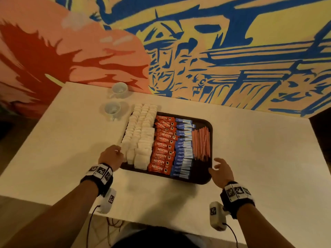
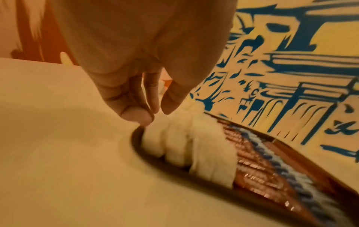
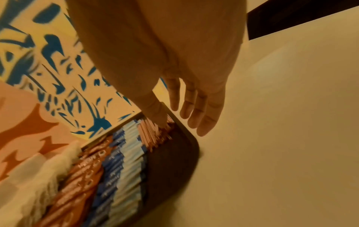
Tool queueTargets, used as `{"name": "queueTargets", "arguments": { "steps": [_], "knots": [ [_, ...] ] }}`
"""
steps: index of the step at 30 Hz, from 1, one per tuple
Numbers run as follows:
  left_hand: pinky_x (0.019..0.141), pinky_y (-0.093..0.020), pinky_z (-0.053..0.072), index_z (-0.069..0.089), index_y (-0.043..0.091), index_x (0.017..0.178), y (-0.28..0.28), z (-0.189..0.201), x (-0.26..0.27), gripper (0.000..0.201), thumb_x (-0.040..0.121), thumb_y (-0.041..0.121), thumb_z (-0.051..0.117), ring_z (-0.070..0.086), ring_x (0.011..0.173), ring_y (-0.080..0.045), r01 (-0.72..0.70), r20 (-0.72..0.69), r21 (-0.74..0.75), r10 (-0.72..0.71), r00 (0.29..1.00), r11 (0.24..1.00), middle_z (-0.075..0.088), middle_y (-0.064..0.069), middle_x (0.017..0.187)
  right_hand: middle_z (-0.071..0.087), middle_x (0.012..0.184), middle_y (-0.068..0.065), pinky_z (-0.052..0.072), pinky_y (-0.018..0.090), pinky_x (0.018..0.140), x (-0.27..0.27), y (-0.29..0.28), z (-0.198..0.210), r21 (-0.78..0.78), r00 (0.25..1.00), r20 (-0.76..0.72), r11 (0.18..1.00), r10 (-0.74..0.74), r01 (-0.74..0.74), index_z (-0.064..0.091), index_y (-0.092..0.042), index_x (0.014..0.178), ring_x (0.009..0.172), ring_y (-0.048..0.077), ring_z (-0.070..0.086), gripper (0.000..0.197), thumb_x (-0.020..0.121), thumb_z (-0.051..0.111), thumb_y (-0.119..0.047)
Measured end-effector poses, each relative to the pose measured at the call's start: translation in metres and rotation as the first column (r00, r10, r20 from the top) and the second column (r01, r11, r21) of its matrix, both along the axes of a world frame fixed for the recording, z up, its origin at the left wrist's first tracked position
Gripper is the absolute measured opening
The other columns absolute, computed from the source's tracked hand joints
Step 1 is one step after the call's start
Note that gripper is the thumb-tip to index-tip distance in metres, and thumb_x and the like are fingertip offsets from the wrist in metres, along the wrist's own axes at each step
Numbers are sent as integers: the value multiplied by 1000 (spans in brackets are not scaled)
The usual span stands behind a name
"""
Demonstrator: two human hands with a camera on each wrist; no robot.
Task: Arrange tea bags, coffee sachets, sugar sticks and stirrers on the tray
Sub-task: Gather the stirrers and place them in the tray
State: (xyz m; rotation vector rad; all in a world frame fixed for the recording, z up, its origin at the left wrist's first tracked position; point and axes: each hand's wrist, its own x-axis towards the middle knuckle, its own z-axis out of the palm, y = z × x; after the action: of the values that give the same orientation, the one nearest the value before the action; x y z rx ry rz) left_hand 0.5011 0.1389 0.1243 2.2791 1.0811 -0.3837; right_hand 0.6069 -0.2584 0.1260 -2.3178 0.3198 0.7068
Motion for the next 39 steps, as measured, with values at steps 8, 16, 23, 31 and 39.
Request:
{"name": "queueTargets", "arguments": {
  "steps": [8, 16, 23, 31, 39],
  "knots": [
    [96, -39, 50, 63, 12, 125, 20, -30, -16, 31, 98, 23, 52, 62, 112, -38, 86, -91, -78, -93, 992, 993, 66, -16, 125, 65, 128, 20, 55, 56, 94, -16, 6, -66, -77, 982, -93, 984, -166, 159, 45, -14, 144, 111, 39, 65, 62, 86, 65, -2],
    [95, -40, 52, 68, 20, 117, 22, -37, 9, 30, 88, 18, 65, 65, 107, -35, -69, -31, -147, 65, 997, 987, 71, -11, 116, 69, 124, 16, 55, 49, 98, 28, -2, -87, -82, 980, -80, 981, -183, 177, 53, -18, 139, 112, 36, 65, 60, 83, 61, 3],
    [89, -36, 53, 70, 21, 117, 30, -38, 42, 33, 85, 11, 68, 67, 102, -34, -177, 9, -173, 181, 983, 969, 73, -11, 108, 70, 117, 14, 59, 58, 85, 72, -6, -114, 22, 959, -133, 967, -250, 255, 55, -29, 121, 102, 38, 68, 59, 77, 57, 9],
    [87, -41, 57, 72, 22, 112, 34, -49, 69, 25, 91, 12, 63, 71, 87, -31, -300, 98, -228, 328, 940, 926, 76, -10, 90, 66, 116, 20, 60, 60, 76, 105, 14, -85, 99, 959, -138, 960, -247, 261, 53, -20, 123, 100, 43, 66, 59, 80, 51, 20],
    [87, -33, 50, 71, 21, 116, 34, -56, 83, 29, 90, 10, 66, 66, 100, -33, -302, 107, -166, 322, 941, 939, 73, -10, 105, 62, 115, 16, 61, 59, 77, 124, 20, -80, 100, 967, -155, 971, -200, 217, 49, -20, 121, 98, 39, 65, 55, 82, 51, 18]
  ]
}}
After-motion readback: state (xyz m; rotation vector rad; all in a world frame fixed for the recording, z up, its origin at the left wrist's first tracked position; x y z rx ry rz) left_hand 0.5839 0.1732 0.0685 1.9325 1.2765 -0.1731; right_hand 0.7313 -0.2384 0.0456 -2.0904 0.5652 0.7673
